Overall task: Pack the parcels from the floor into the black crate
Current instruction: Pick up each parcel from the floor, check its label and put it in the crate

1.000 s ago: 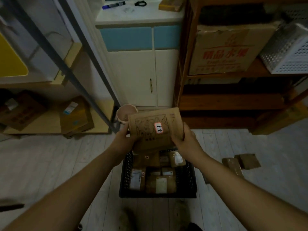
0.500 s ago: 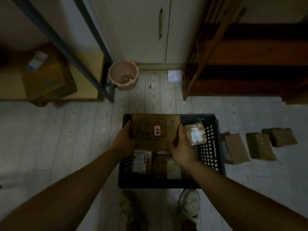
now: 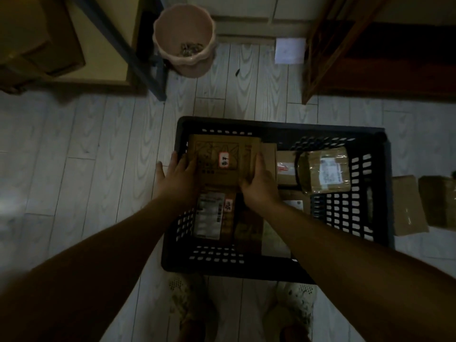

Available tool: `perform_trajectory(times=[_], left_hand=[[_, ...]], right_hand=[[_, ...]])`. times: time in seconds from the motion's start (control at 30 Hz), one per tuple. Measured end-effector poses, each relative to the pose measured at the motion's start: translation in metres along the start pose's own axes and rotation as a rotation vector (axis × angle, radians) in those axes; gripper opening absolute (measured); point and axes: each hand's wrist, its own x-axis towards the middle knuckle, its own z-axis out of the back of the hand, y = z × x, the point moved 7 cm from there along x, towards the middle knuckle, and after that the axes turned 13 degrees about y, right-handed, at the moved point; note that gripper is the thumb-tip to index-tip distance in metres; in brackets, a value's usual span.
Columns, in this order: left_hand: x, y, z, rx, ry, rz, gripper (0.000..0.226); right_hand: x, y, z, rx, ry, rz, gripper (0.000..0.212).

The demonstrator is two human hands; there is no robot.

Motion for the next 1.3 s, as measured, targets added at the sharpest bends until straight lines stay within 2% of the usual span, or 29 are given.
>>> perform_trajectory(times=[0.17, 0.4, 0.53, 0.7, 0.8, 1.0, 1.07, 1.13, 1.3], left_hand=[[0.012, 0.001, -0.004, 0.1, 0.025, -0.001, 0.078], [-0.014, 0.004, 0.017, -0.086, 0.075, 0.011, 0.083], [-0.089, -0.006, 0.063, -0.191, 0.113, 0.038, 0.078], [-0.222, -0.03, 0.121, -0.36, 0.187, 0.037, 0.074], [-0.294, -0.046, 0.172, -0.446, 0.117, 0.011, 0.074], [-0.398, -0.081, 0.259, -0.424, -0.094, -0.077, 0.072], [-0.425, -0.096, 0.279, -0.417, -0.152, -0.122, 0.072], [-0.451, -0.111, 0.295, -0.42, -0.18, -0.175, 0.073], [-0.51, -0.149, 0.326, -0.362, -0.229, -0.331, 0.077]], right_hand=[[0.013, 0.003, 0.002, -0.009, -0.045, -0.012, 0.075], [-0.023, 0.021, 0.024, -0.04, 0.081, -0.045, 0.075], [-0.099, 0.048, 0.063, -0.154, 0.165, -0.046, 0.069], [-0.236, 0.092, 0.125, -0.221, 0.139, -0.024, 0.059], [-0.308, 0.114, 0.155, -0.247, 0.114, 0.024, 0.052], [-0.428, 0.166, 0.203, -0.267, 0.002, 0.12, 0.074], [-0.467, 0.181, 0.217, -0.285, -0.075, 0.145, 0.07], [-0.503, 0.19, 0.231, -0.293, -0.167, 0.177, 0.063], [-0.587, 0.202, 0.253, -0.312, -0.287, 0.217, 0.068]])
